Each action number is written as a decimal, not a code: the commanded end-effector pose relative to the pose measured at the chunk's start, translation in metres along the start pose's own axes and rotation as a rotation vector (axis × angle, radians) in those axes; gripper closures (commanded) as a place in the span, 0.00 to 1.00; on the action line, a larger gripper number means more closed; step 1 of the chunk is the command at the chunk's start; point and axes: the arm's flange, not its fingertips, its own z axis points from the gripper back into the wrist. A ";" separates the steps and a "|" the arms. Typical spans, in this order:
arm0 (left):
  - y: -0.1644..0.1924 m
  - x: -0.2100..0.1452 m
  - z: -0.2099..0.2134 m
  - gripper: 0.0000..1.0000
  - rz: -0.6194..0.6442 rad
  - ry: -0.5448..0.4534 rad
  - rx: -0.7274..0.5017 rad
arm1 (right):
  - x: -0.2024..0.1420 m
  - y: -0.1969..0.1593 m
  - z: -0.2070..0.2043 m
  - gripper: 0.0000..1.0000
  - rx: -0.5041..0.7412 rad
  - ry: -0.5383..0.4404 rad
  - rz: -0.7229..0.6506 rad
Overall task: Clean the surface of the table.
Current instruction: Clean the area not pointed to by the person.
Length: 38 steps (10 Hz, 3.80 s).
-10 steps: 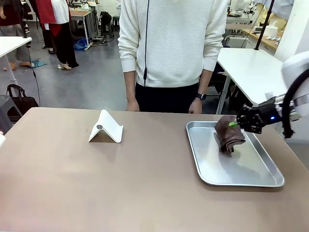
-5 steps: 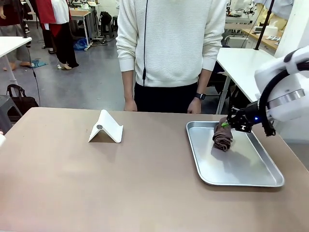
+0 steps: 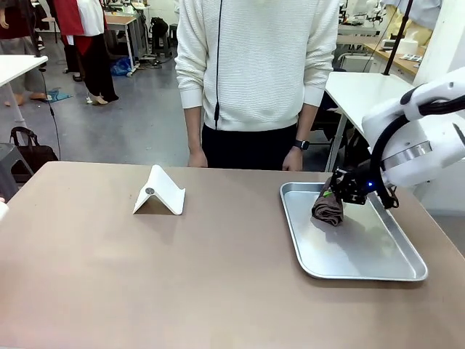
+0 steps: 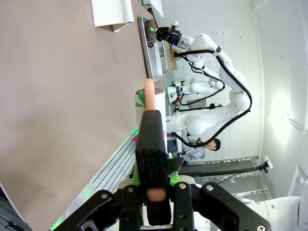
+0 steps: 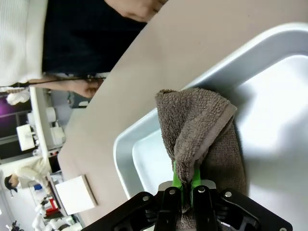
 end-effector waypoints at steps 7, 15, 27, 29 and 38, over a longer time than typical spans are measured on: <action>-0.004 -0.003 -0.003 0.78 0.001 0.002 0.006 | -0.030 0.046 -0.014 0.93 0.053 0.144 0.112; -0.004 -0.003 -0.003 0.78 0.001 0.002 0.006 | 0.006 0.002 -0.010 0.93 -0.117 0.037 -0.009; -0.004 -0.003 -0.003 0.78 0.001 0.002 0.006 | 0.020 -0.077 0.155 0.93 0.573 0.407 -0.220; -0.004 -0.003 -0.003 0.78 0.001 0.002 0.006 | 0.008 -0.075 0.182 0.93 0.728 0.563 -0.149; -0.004 -0.003 -0.003 0.78 0.001 0.002 0.006 | -0.042 -0.090 0.265 0.93 0.771 0.564 -0.074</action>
